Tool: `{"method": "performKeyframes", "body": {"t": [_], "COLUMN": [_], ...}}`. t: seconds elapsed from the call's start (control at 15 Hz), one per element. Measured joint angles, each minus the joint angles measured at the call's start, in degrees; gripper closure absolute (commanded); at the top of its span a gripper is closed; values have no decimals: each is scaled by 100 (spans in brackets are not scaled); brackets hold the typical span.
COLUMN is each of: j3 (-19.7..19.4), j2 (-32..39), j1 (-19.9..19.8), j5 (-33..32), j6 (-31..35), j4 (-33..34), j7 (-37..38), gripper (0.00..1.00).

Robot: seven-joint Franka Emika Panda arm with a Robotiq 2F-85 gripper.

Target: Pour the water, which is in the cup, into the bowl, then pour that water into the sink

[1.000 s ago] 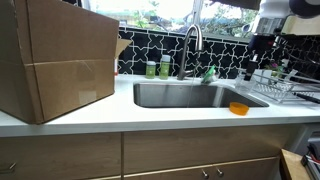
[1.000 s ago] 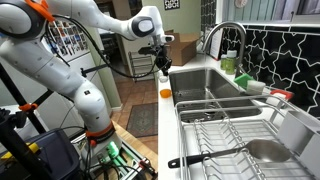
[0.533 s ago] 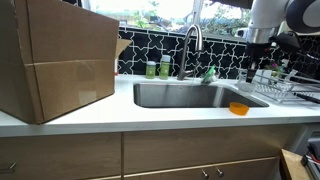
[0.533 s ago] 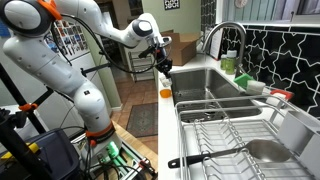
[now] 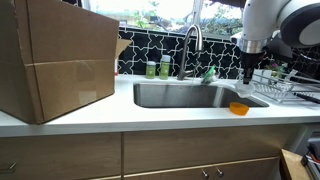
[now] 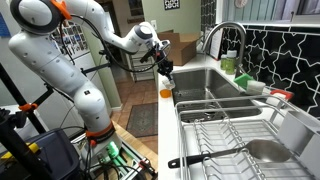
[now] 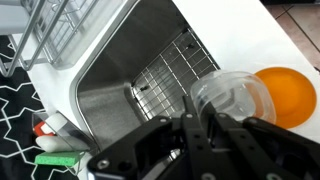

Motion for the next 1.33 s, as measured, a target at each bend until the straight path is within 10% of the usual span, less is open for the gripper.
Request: {"method": "performKeyframes", "body": {"t": [1.33], "j3": [391], "j2": [547], "j1": [621], "j5": [-1154], "j6": [-1344], "j4": [95], "j7": [1087], "gripper": [89]}}
